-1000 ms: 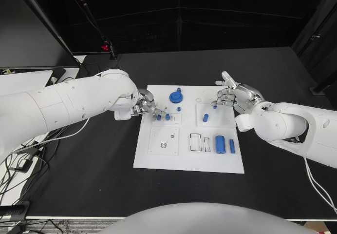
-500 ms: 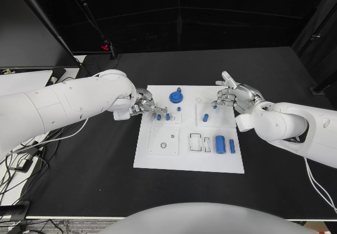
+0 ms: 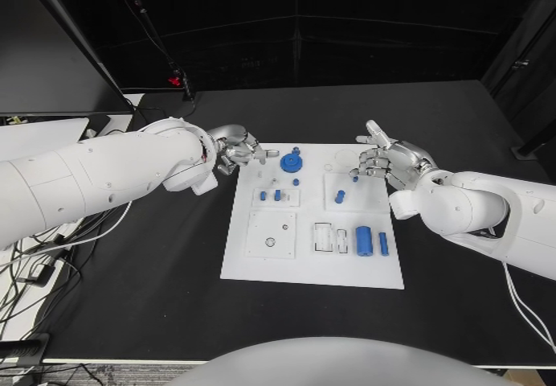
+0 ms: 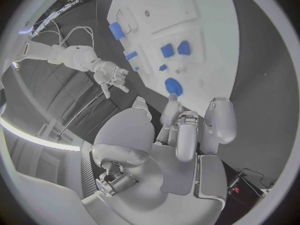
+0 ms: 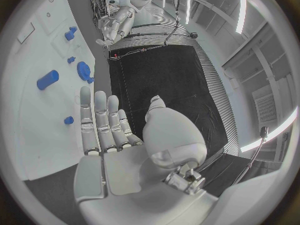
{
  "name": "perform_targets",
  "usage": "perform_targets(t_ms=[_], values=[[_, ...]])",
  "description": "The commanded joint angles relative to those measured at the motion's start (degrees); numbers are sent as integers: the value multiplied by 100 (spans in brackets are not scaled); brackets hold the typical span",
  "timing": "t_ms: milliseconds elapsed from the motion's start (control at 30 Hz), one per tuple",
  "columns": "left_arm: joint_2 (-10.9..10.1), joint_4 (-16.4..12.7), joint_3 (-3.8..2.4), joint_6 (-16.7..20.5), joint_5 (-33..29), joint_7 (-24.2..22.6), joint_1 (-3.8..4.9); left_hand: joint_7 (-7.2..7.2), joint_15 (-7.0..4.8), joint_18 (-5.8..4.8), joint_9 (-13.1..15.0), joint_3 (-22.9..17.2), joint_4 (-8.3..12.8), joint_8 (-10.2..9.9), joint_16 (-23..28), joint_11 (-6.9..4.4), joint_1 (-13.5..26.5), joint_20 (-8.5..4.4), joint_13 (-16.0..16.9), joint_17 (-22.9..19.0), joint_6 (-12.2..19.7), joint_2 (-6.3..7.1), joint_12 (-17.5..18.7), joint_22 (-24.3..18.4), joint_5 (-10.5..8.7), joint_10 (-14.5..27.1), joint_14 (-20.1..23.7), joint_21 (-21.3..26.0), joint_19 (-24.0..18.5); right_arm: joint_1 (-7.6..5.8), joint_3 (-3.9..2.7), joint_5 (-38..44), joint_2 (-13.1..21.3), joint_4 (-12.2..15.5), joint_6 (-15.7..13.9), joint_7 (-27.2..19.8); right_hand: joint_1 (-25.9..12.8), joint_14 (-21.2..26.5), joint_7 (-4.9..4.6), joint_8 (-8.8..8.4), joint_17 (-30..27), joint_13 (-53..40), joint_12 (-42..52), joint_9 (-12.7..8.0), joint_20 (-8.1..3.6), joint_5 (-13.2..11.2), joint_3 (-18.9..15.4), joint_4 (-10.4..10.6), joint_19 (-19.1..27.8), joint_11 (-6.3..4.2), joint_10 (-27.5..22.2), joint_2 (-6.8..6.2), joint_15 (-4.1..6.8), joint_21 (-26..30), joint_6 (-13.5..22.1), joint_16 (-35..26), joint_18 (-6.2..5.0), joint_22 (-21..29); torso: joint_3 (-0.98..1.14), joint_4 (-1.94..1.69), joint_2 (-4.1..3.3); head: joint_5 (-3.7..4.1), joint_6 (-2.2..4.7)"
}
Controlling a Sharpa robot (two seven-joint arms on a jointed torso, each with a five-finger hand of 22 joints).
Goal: Assemble the parts on the task board
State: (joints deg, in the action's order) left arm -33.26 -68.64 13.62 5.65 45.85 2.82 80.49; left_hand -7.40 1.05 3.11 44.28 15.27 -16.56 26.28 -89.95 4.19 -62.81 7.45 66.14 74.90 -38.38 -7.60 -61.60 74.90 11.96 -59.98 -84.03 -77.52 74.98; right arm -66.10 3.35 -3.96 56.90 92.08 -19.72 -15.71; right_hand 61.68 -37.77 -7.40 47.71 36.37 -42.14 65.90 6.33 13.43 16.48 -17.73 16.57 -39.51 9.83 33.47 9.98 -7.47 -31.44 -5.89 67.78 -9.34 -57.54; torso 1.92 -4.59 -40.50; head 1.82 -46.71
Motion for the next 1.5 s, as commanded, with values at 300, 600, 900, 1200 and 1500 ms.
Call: perform_targets(t_ms=[300, 600, 900, 1200, 1500], values=[[20, -85, -3, 1632, -949, -2501, -63, -422, 396, 41, -1199, -10, -28, -538, 188, 444, -1135, 308, -2896, 1086, 409, 436, 3207, 1018, 471, 2128, -191, -27, -25, -5, -3, 3, -11, -20, 83, -146, 36, 46, -661, 34, -9, 9, 40, -10, 22, 29, -37, 6, 16, 15, -43, 11, 3, 5, 28, 26, -95, 8, -5, 16, -5, -36, 15], [242, 147, -2, 1746, 470, -2778, -163, -386, 434, 10, -2070, -680, -22, -922, 83, 451, -1883, 405, -4166, 1200, 46, 992, 3849, 1086, 794, 2205, -343, -270, 166, -1, -3, 3, -23, -7, 101, -220, 41, 49, -662, 37, -14, 14, 43, -14, 23, 30, -35, 5, 17, 17, -47, 15, 2, 4, 29, 30, -95, 8, -6, 22, -8, -20, 15], [566, 485, -3, 1824, 2493, -2747, -360, -233, 264, -155, -2849, -1255, -9, -1321, -5, 300, -2105, 276, -5189, 1510, -681, 1248, 4074, 1306, 541, 1427, -597, -827, 894, 0, -3, 3, -47, -3, 220, -657, 30, 59, -655, 48, -34, 32, 49, -25, 26, 0, -46, 12, 19, 18, -66, 14, -1, 1, 38, 42, -95, 10, -4, 19, -7, 77, 95], [789, 731, -3, 1833, 3697, -2686, -484, -164, 218, -232, -3160, -1629, 3, -1532, -5, 242, -2426, 223, -5605, 1510, -1032, 1205, 4164, 1406, 232, 1073, -597, -1038, 1199, 1, -4, 11, -66, 39, 213, -1023, 55, -19, -665, 119, -82, 93, 102, -55, 24, 28, -40, 11, -191, 16, -89, 58, 12, -195, -56, 174, -111, -72, 1, 12, -4, 107, 171], [883, 881, -3, 1770, 3966, -2436, -556, -265, 279, -183, -3375, -1985, 28, -1730, -4, 317, -2749, 251, -5912, 1505, -1089, 1095, 4351, 1339, 88, 1107, -595, -903, 1010, -37, -16, 92, 52, 229, -76, -802, 85, -2750, -530, 183, 2456, -894, 1217, -247, -158, 213, -94, 9, -934, -151, 1434, 83, 193, -1896, 44, 1886, -66, -1086, -9, -4, -2, 128, 205]])
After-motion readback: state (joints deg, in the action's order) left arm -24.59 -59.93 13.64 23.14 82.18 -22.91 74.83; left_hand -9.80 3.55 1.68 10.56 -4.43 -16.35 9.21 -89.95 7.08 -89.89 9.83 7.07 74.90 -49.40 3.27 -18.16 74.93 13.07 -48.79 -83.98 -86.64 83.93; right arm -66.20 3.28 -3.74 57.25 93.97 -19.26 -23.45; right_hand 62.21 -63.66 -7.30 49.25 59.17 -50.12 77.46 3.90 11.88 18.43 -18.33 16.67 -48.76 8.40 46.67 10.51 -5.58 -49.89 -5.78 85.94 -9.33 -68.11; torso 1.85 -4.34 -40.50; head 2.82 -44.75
